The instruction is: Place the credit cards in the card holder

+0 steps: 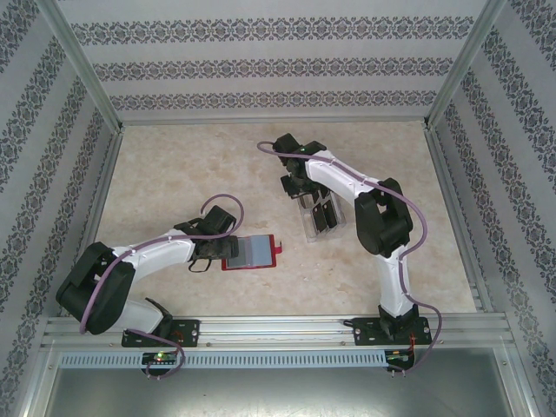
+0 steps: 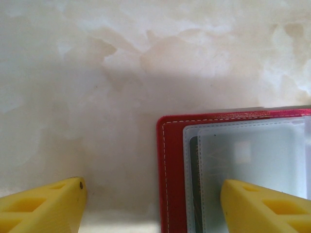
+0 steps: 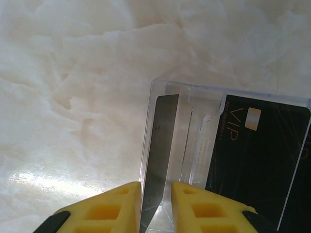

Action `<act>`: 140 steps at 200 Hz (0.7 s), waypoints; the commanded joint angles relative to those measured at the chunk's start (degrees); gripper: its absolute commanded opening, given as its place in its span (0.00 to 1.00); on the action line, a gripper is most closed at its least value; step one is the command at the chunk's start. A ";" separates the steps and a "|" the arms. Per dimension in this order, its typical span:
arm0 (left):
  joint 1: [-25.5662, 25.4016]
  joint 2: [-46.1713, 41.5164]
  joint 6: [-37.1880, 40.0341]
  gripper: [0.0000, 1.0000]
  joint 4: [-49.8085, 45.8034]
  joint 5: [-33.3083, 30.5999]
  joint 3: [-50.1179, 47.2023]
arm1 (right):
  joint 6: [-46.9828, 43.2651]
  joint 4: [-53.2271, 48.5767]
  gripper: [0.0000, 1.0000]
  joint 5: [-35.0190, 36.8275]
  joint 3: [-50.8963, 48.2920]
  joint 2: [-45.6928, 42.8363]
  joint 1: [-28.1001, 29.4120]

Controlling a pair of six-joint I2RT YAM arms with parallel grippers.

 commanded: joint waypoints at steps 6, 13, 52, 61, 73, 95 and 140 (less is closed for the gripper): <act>-0.78 0.85 0.21 0.74 0.58 -1.30 0.17 | -0.99 -1.95 0.21 1.44 1.11 1.45 0.02; -0.82 0.86 0.19 0.74 0.61 -1.28 0.21 | -1.05 -1.95 0.21 1.45 1.03 1.61 0.05; -0.77 0.75 0.06 0.74 0.80 -1.19 0.00 | -1.13 -1.70 0.24 1.05 0.48 2.27 -0.14; -0.80 0.75 0.12 0.74 0.80 -1.20 -0.01 | -1.12 -1.71 0.24 1.01 0.48 2.48 -0.21; -0.80 0.75 0.03 0.74 0.80 -1.20 0.01 | -1.14 -1.69 0.24 0.96 0.39 2.71 -0.28; -0.77 0.77 0.09 0.74 0.71 -1.21 0.14 | -1.08 -1.63 0.23 0.78 0.32 2.69 -0.39; -0.77 1.14 0.11 0.74 0.97 -1.02 0.21 | -0.79 -1.11 0.24 0.69 0.04 -0.53 0.55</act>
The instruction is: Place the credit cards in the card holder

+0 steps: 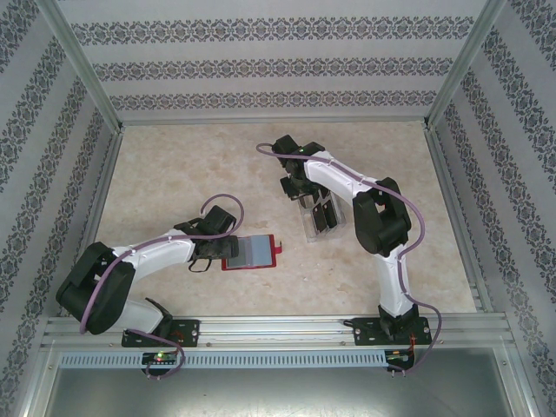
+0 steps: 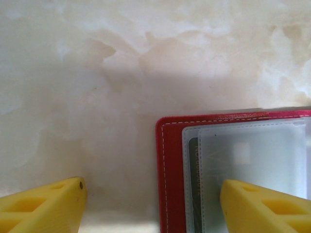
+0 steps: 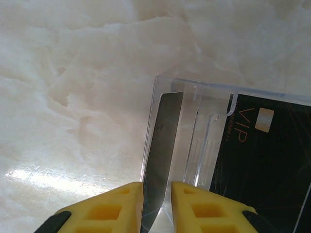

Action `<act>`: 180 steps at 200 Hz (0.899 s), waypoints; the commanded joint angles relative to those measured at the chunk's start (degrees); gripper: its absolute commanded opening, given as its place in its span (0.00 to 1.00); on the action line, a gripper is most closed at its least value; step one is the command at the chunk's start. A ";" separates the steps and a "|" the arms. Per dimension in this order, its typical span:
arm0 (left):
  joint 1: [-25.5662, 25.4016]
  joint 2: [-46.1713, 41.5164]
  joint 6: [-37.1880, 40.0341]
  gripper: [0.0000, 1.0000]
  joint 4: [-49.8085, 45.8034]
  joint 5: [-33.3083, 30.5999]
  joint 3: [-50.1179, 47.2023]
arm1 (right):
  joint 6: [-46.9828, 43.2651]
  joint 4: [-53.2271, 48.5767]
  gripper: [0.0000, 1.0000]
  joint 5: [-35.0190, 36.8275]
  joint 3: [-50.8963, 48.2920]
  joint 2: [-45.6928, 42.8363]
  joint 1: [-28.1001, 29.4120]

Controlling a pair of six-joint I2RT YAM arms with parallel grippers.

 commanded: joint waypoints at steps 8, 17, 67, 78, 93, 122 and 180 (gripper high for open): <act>-0.80 1.34 0.11 0.74 0.77 -1.00 0.21 | -0.03 -1.06 0.25 0.91 0.05 -1.91 0.87; -0.82 1.27 0.21 0.74 0.82 -1.00 0.28 | 0.02 -0.96 0.25 1.22 0.02 -2.62 1.25; -0.79 1.72 0.21 0.73 1.02 -0.83 0.38 | -0.07 -1.45 0.26 2.06 0.84 -1.60 1.76; -0.84 1.78 0.18 0.73 1.02 -0.82 0.34 | -0.06 -1.41 0.26 2.15 0.92 -0.96 1.63; -0.77 1.67 0.16 0.73 1.02 -0.82 0.37 | 0.00 -1.43 0.26 2.29 0.94 -0.12 1.18; -0.77 1.71 0.30 0.73 0.97 -0.98 0.47 | -0.13 -1.22 0.26 2.29 1.00 0.94 0.45; -0.79 1.82 0.33 0.73 1.02 -0.82 0.45 | -0.42 -1.50 0.21 2.24 1.74 2.08 -0.39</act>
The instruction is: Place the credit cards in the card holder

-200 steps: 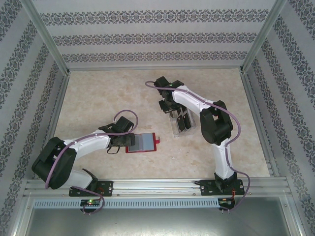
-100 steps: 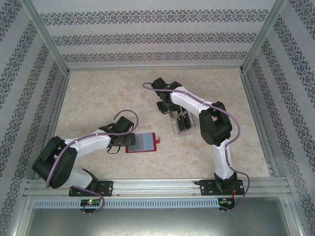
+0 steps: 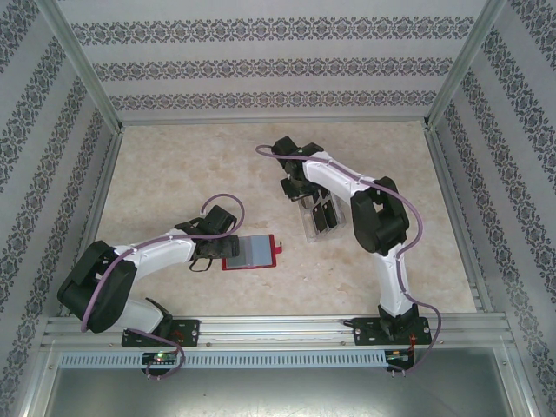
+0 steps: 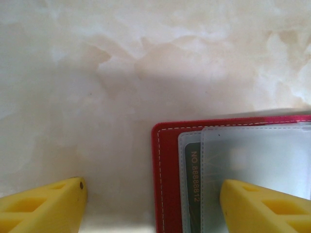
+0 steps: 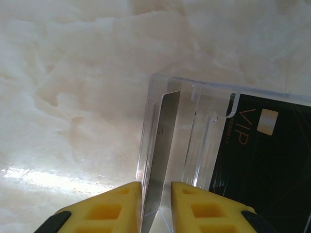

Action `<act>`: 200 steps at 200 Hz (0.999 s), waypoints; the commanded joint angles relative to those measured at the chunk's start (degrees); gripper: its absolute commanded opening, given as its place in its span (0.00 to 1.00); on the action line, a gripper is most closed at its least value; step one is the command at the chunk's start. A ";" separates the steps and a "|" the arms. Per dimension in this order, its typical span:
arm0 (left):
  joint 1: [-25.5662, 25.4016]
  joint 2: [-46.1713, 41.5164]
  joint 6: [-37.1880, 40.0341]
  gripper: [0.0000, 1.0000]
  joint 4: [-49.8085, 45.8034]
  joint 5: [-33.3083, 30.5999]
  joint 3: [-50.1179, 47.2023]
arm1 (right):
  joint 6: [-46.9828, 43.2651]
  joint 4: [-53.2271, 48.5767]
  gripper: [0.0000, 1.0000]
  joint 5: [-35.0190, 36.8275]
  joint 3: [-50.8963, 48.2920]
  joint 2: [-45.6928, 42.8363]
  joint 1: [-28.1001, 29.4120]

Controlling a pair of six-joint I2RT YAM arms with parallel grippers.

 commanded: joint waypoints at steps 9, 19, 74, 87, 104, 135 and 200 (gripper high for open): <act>-0.82 1.10 0.30 0.73 0.00 -0.95 0.47 | -0.16 -1.33 0.18 1.23 1.56 0.89 -0.41; -0.77 1.07 0.27 0.73 -0.01 -0.87 0.42 | -0.16 -1.24 0.17 1.23 1.52 0.71 -0.41; -0.78 1.14 0.32 0.73 -0.01 -0.86 0.51 | -0.42 -1.56 0.18 1.51 2.47 0.49 -0.41; -0.77 1.19 0.31 0.73 -0.01 -0.86 0.64 | -0.51 -1.69 0.18 1.49 2.96 0.77 -0.41; -0.77 1.15 0.35 0.73 -0.10 -0.86 0.60 | -0.51 -1.90 0.18 1.59 3.25 0.95 -0.50; -0.78 1.29 0.42 0.73 -0.10 -0.86 0.72 | -0.78 -2.03 0.17 1.58 3.50 0.96 -0.50; -0.78 1.39 0.62 0.73 -0.27 -0.86 1.08 | -0.89 -2.02 0.12 1.32 2.71 1.13 -0.85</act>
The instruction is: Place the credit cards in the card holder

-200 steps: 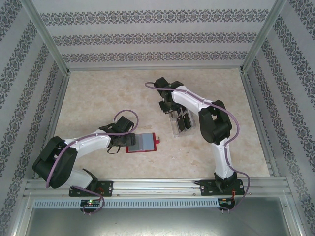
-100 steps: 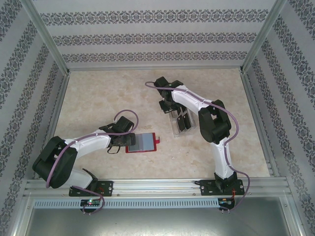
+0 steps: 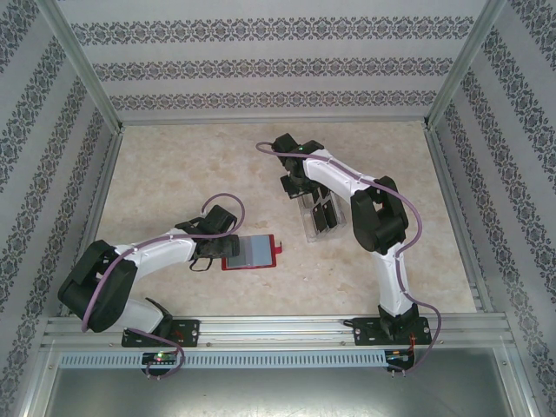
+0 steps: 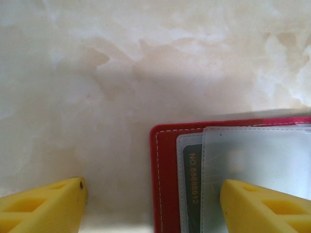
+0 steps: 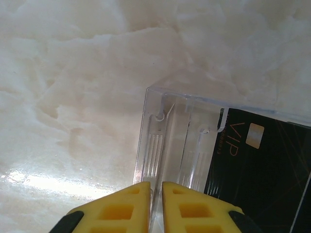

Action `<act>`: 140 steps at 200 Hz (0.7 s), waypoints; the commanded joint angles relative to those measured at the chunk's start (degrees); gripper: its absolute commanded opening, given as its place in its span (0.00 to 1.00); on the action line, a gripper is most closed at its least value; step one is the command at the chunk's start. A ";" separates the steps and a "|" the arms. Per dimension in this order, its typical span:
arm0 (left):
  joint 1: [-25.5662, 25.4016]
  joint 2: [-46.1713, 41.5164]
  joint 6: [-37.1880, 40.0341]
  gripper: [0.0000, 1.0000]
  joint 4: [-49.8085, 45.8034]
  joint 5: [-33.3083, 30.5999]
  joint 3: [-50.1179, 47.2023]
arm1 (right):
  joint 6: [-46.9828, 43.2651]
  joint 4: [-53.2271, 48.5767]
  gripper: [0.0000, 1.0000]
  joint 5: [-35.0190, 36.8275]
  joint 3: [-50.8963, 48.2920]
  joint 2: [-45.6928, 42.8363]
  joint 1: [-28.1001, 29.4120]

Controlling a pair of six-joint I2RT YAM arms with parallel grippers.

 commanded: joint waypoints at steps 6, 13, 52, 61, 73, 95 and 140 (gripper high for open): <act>-0.78 1.02 0.63 0.73 -0.23 -0.85 0.70 | -0.42 -1.52 0.11 1.06 0.64 0.52 -0.39; -0.78 0.95 0.60 0.74 -0.27 -0.89 0.80 | -0.41 -1.50 0.11 1.05 0.57 0.40 -0.44; -0.77 0.56 0.65 0.73 -0.36 -0.93 0.80 | -0.59 -2.09 0.12 0.64 1.32 0.89 -0.46; -0.78 0.40 0.61 0.73 -0.53 -1.02 0.80 | -0.73 -2.20 0.12 0.62 1.43 1.09 -0.48; -0.77 0.24 0.60 0.73 -0.53 -1.11 0.67 | -0.78 -2.14 0.12 0.59 1.33 1.13 -0.48; -0.77 0.05 0.58 0.73 -0.80 -1.17 0.62 | -0.68 -1.79 0.12 0.36 1.09 1.05 -0.57; -0.78 -0.53 0.53 0.73 -1.06 -1.45 0.36 | -0.74 -1.59 0.05 -0.52 1.25 1.85 -0.57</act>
